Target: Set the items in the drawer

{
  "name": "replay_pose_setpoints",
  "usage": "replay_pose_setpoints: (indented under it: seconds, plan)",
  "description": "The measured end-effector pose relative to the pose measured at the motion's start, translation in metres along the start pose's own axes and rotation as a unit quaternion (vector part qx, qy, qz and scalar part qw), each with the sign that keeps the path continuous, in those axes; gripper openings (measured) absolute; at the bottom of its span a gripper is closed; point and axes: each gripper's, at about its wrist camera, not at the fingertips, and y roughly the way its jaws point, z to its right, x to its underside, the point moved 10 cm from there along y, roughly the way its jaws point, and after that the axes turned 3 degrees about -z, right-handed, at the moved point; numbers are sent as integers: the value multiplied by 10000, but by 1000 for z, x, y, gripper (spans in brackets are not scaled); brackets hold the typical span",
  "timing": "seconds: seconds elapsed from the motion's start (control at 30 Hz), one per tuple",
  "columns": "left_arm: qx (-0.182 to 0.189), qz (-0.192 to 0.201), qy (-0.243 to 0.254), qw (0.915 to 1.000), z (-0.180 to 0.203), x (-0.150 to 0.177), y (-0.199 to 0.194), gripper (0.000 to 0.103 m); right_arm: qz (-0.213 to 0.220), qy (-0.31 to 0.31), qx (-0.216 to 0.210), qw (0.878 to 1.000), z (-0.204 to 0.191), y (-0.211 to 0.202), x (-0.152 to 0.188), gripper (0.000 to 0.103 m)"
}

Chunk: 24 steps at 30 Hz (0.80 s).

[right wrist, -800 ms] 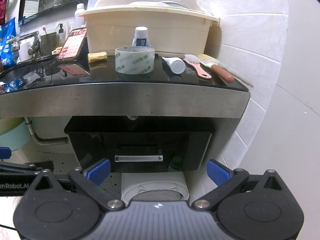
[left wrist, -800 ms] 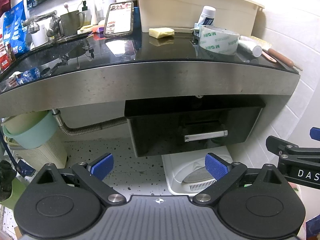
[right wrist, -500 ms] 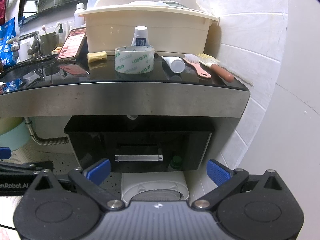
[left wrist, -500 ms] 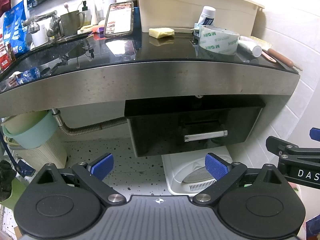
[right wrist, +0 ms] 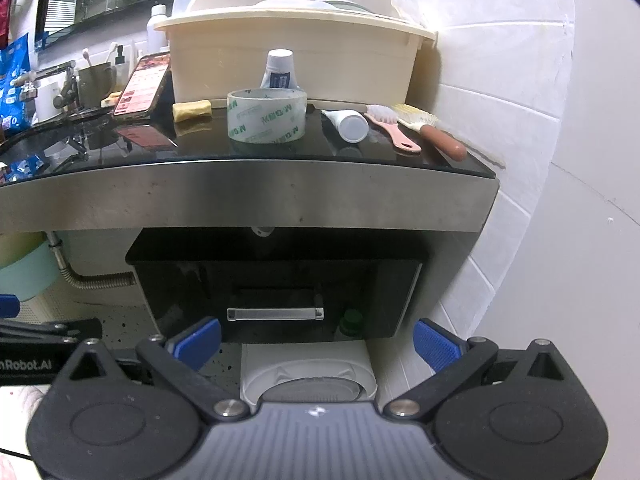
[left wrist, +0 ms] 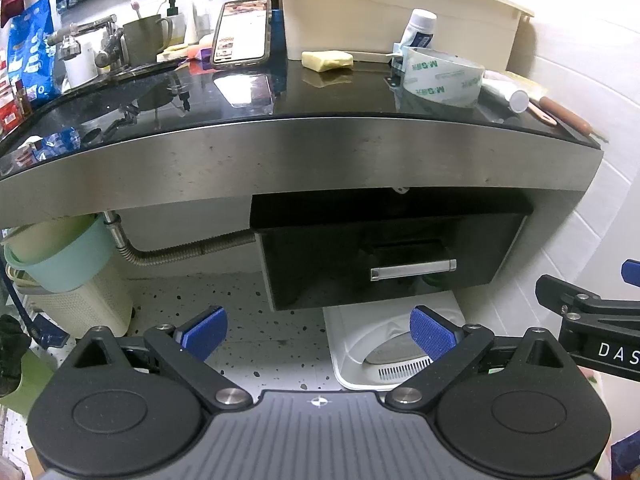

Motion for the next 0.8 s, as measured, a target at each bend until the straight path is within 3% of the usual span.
replay_pose_setpoints:
  seconds: [0.27, 0.4, 0.5, 0.67, 0.8]
  plan:
    - [54, -19, -142, 9999, -2, -2, 2, 98, -24, 15, 12, 10000, 1, 1, 2, 103]
    - [-145, 28, -147, 9998, -5, -7, 2, 98, -9, -20, 32, 10000, 1, 2, 2, 103]
    - [-339, 101, 77, 9993, -3, -9, 2, 99, -35, -1, 45, 10000, 1, 4, 2, 103]
    - [-143, 209, 133, 9996, 2, -12, 1, 99, -75, 34, 62, 9999, 3, 6, 4, 103]
    - [-274, 340, 213, 9988, 1, -15, -3, 99, -106, 43, 82, 9999, 4, 8, 5, 103]
